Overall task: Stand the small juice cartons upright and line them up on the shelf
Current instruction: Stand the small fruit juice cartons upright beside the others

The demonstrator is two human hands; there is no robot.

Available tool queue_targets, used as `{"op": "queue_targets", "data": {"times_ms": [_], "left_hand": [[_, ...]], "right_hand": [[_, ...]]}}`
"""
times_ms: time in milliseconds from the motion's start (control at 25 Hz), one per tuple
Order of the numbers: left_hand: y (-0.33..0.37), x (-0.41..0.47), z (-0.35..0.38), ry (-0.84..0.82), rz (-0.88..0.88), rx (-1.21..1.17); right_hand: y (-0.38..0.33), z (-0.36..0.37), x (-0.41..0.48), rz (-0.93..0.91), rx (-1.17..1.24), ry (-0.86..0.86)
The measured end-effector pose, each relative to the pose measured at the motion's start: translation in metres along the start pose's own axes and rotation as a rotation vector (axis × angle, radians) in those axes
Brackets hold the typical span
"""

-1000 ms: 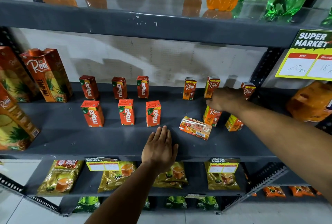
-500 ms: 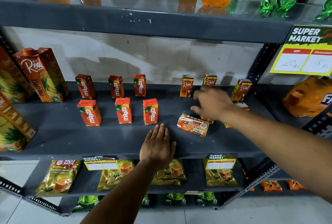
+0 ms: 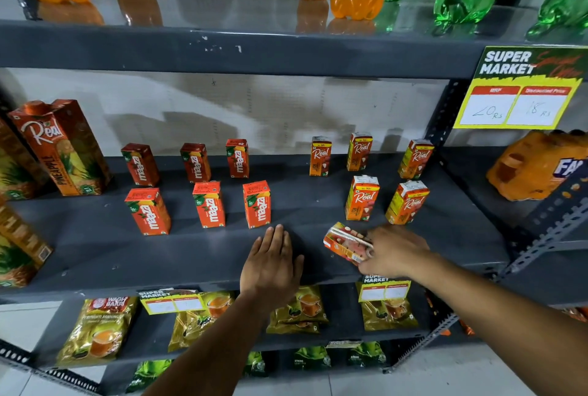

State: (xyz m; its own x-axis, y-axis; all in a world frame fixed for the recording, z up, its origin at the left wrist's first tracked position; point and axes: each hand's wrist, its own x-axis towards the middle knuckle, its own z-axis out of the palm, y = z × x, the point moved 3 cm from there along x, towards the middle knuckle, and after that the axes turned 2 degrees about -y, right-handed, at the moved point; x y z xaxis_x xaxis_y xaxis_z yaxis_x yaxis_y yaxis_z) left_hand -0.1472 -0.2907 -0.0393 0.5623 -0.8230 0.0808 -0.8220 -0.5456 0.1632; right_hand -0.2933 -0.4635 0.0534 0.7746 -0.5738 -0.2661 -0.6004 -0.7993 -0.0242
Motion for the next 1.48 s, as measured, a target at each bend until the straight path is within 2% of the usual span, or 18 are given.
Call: {"op": "queue_targets", "data": {"times_ms": [80, 160, 320, 400, 520, 640, 720, 840, 1000, 1080, 1200, 1320, 1400, 1480], "left_hand": [[0.000, 0.000, 0.000, 0.003, -0.006, 0.013], [0.001, 0.001, 0.000, 0.003, -0.013, 0.031], [0.002, 0.000, 0.000, -0.010, -0.025, 0.055], [0.003, 0.001, -0.001, -0.018, -0.031, 0.073], [0.005, 0.001, -0.002, -0.030, -0.041, 0.092], [0.003, 0.001, -0.002, -0.053, -0.043, 0.097], [0.003, 0.001, -0.002, -0.062, -0.036, 0.100], [0.002, -0.001, -0.003, -0.061, -0.031, 0.087], [0.002, 0.000, -0.002, -0.042, -0.028, 0.075], [0.001, 0.002, -0.001, -0.035, -0.028, 0.077], [0.000, 0.002, 0.000, -0.030, -0.034, 0.077], [0.000, 0.002, 0.000, -0.032, -0.022, 0.074], [0.000, 0.001, 0.000, -0.034, -0.027, 0.061], [0.000, 0.001, -0.001, -0.040, -0.032, 0.051]], "right_hand": [[0.027, 0.005, -0.018, 0.046, 0.092, -0.002], [0.060, 0.008, -0.039, 0.103, 0.246, 0.073], [0.124, 0.020, -0.062, 0.239, 0.809, 0.405], [0.142, 0.029, -0.048, 0.334, 0.948, 0.574], [0.152, 0.033, -0.012, 0.554, 0.834, 0.685], [0.152, 0.039, 0.013, 0.721, 0.606, 0.602], [0.152, 0.046, 0.021, 0.765, 0.555, 0.550], [0.155, 0.046, 0.023, 0.737, 0.568, 0.529], [0.173, 0.006, 0.014, 0.411, 0.893, 0.793], [0.183, -0.021, 0.014, 0.378, 0.745, 0.729], [0.182, -0.056, 0.022, 0.357, 0.332, 0.353], [0.174, -0.086, 0.027, 0.223, 0.191, 0.077], [0.164, -0.096, 0.027, 0.096, -0.050, -0.024], [0.153, -0.099, 0.025, -0.075, -0.352, -0.006]]}}
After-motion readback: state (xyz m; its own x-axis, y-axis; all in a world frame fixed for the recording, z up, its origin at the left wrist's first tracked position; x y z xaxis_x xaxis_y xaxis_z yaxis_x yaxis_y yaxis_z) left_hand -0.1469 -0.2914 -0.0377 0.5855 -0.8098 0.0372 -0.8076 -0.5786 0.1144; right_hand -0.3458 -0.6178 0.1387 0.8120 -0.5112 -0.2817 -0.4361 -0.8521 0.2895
